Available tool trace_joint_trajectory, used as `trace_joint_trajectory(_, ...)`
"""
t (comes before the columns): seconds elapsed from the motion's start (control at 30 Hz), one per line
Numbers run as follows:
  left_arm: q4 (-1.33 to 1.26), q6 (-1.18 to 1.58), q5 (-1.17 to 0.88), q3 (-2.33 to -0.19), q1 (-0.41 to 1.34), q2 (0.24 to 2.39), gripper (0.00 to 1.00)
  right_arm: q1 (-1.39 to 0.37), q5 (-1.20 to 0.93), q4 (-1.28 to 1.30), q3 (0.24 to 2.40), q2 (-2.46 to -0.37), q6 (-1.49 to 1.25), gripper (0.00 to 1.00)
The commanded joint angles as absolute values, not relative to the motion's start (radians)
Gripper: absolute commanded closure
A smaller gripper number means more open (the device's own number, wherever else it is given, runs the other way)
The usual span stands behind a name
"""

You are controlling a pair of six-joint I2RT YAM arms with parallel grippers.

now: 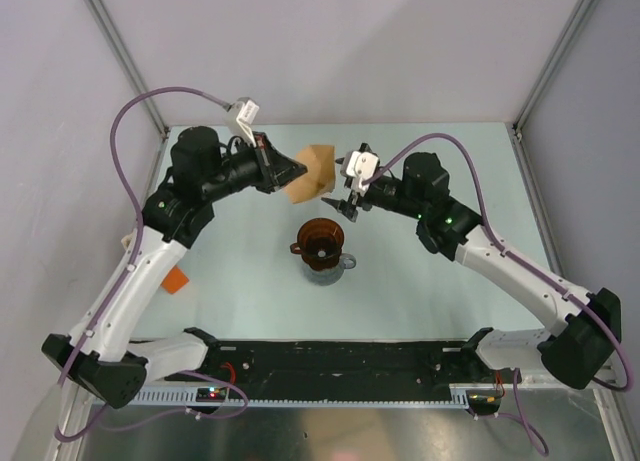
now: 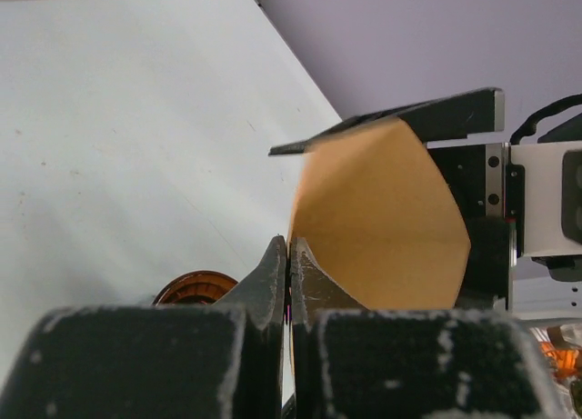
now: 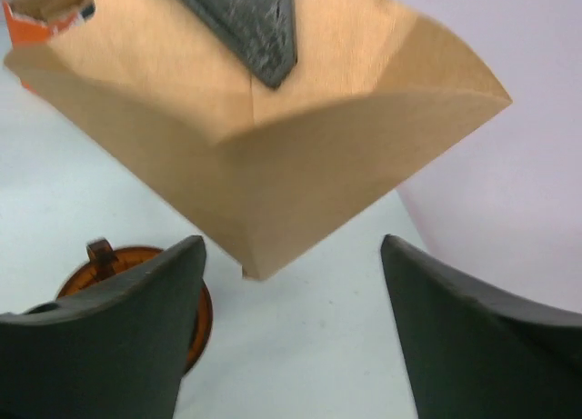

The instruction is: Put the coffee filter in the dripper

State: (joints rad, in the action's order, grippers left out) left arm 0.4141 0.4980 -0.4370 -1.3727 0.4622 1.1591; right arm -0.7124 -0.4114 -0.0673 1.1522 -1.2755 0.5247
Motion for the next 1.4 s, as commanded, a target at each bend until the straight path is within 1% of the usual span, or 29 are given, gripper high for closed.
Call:
trace_joint_trajectory(0.0, 0.392, 0.466, -0.371, -1.337, 0.461, 1.093, 1.0, -0.709, -0.451, 0.014, 1.147, -1.206, 0.542, 0.09)
trace_joint_trajectory(0.1, 0.433, 0.426, -0.347, -1.304, 0.477, 1.068, 1.0, -0.671, -0.509, 0.149, 1.146, -1.152, 0.505, 0.06)
trace_joint_trajectory(0.23, 0.489, 0.393, -0.348, -1.253, 0.517, 1.049, 1.0, -0.598, -0.575, 0.292, 1.151, -1.093, 0.409, 0.04)
trace_joint_trajectory(0.43, 0.521, 0.334, -0.284, -1.184, 0.59, 1.051, 1.0, -0.5, -0.635, 0.439, 1.183, -1.062, 0.314, 0.06)
trace_joint_trajectory(0.57, 0.523, 0.299, -0.218, -1.195, 0.604, 1.107, 1.0, -0.473, -0.647, 0.474, 1.19, -1.056, 0.307, 0.09)
trace_joint_trajectory(0.7, 0.522, 0.275, -0.191, -1.214, 0.607, 1.185, 1.0, -0.461, -0.651, 0.479, 1.198, -1.069, 0.308, 0.15)
trace_joint_trajectory(0.87, 0.522, 0.261, -0.197, -1.2, 0.619, 1.253, 1.0, -0.448, -0.673, 0.498, 1.237, -1.111, 0.309, 0.29)
trace_joint_trajectory(0.9, 0.522, 0.259, -0.199, -1.197, 0.62, 1.258, 0.98, -0.446, -0.678, 0.504, 1.247, -1.119, 0.31, 0.32)
trace_joint_trajectory(0.93, 0.522, 0.255, -0.202, -1.194, 0.622, 1.263, 0.93, -0.445, -0.682, 0.509, 1.254, -1.129, 0.312, 0.34)
trace_joint_trajectory(1.0, 0.522, 0.249, -0.213, -1.195, 0.623, 1.266, 0.74, -0.444, -0.694, 0.52, 1.269, -1.146, 0.313, 0.38)
trace_joint_trajectory(1.03, 0.522, 0.246, -0.222, -1.197, 0.622, 1.263, 0.6, -0.446, -0.699, 0.531, 1.285, -1.155, 0.316, 0.4)
trace_joint_trajectory(1.07, 0.522, 0.244, -0.244, -1.202, 0.617, 1.254, 0.5, -0.454, -0.7, 0.547, 1.301, -1.173, 0.321, 0.41)
trace_joint_trajectory(1.1, 0.519, 0.243, -0.266, -1.206, 0.609, 1.242, 0.4, -0.462, -0.698, 0.576, 1.333, -1.192, 0.33, 0.43)
trace_joint_trajectory(1.17, 0.505, 0.261, -0.317, -1.212, 0.575, 1.206, 0.26, -0.485, -0.692, 0.641, 1.399, -1.25, 0.345, 0.46)
trace_joint_trajectory(1.23, 0.487, 0.28, -0.383, -1.213, 0.531, 1.16, 0.14, -0.509, -0.685, 0.694, 1.46, -1.303, 0.361, 0.49)
trace_joint_trajectory(1.27, 0.48, 0.284, -0.405, -1.214, 0.506, 1.131, 0.1, -0.524, -0.681, 0.724, 1.485, -1.325, 0.372, 0.51)
trace_joint_trajectory(1.3, 0.471, 0.287, -0.416, -1.214, 0.487, 1.107, 0.06, -0.539, -0.669, 0.744, 1.513, -1.35, 0.388, 0.53)
trace_joint_trajectory(1.37, 0.458, 0.304, -0.437, -1.212, 0.429, 1.057, 0.03, -0.576, -0.642, 0.771, 1.549, -1.392, 0.413, 0.57)
